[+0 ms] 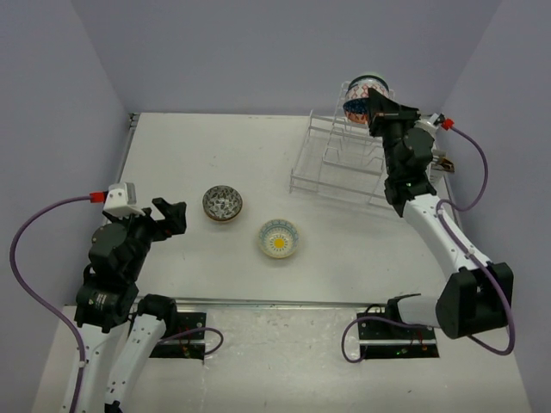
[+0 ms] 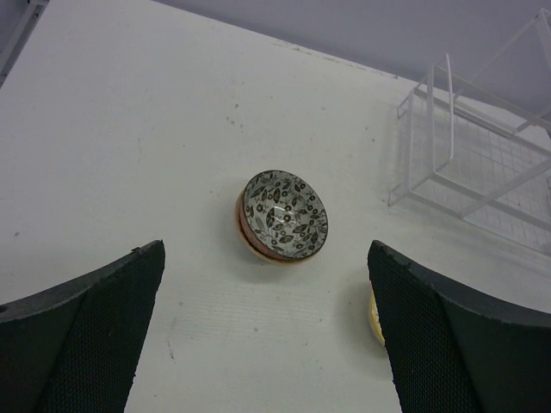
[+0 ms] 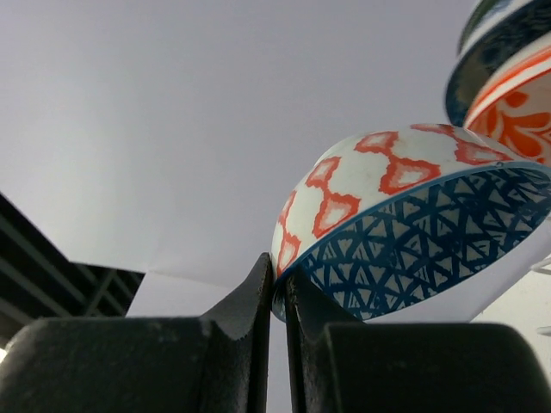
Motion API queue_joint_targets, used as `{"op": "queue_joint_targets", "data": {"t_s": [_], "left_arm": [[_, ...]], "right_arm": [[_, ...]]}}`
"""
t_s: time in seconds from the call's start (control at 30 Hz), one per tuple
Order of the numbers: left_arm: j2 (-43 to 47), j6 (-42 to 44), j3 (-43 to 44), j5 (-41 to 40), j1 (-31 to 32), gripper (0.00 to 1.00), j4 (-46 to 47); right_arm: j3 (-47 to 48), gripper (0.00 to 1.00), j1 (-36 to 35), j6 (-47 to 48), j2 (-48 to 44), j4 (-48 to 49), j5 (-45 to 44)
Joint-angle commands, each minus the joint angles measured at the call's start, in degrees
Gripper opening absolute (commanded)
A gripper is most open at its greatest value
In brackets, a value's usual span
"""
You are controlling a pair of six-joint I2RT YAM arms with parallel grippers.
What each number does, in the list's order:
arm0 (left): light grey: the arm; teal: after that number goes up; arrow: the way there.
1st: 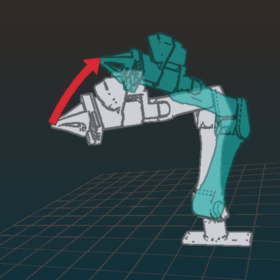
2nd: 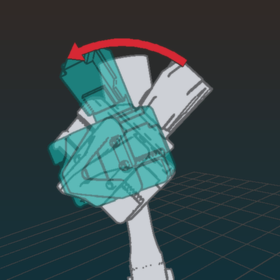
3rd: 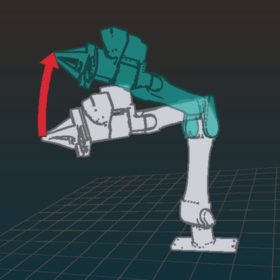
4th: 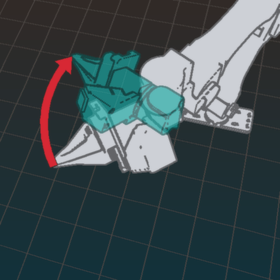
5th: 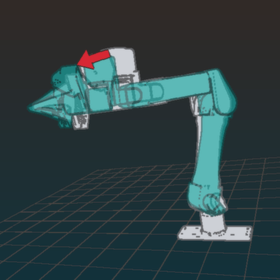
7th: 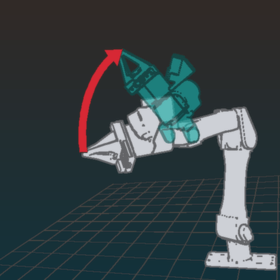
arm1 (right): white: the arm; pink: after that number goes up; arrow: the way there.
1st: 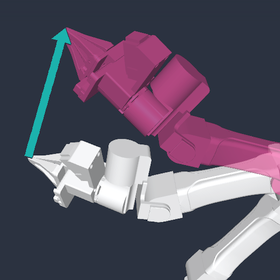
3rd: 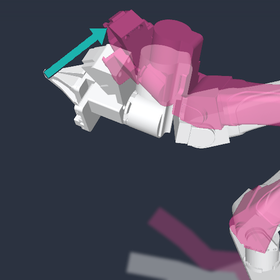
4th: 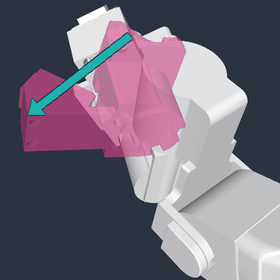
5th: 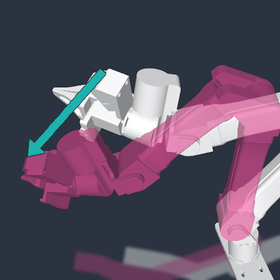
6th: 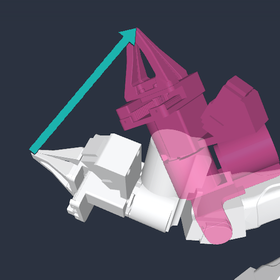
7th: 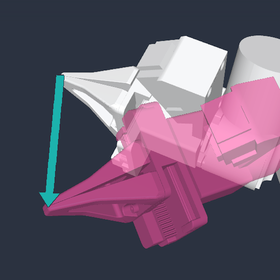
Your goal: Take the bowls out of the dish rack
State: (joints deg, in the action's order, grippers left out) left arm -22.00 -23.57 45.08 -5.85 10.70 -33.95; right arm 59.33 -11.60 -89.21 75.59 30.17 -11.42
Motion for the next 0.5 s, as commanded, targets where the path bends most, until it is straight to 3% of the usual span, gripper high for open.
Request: {"op": "queue_joint_targets", "data": {"t_s": [0.0, 0.23, 0.33, 0.43, 0.47], "left_arm": [[0.47, -0.86, -0.43, -1.27, 0.20, 1.00, 1.79], [0.64, -0.95, -0.34, -1.54, 0.20, 1.00, 1.79], [0.73, -1.12, -0.26, -2.06, 0.20, 1.00, 1.61], [0.82, -1.65, 0.09, -3.90, 0.20, 1.00, 0.74], [0.90, -2.35, 0.27, -5.74, 0.11, 1.00, 0.47]], "right_arm": [[1.05, 0.00, 0.08, 4.21, -5.01, 5.96, 5.78], [2.72, 0.00, -0.01, 18.44, -9.58, -0.71, 18.70], [6.75, 0.00, -0.70, 28.01, -10.38, -7.83, 28.96], [14.82, 0.00, -6.14, 45.65, -10.64, -23.18, 31.02], [17.89, 0.00, -11.38, 56.32, -10.29, -30.10, 26.93]]}}
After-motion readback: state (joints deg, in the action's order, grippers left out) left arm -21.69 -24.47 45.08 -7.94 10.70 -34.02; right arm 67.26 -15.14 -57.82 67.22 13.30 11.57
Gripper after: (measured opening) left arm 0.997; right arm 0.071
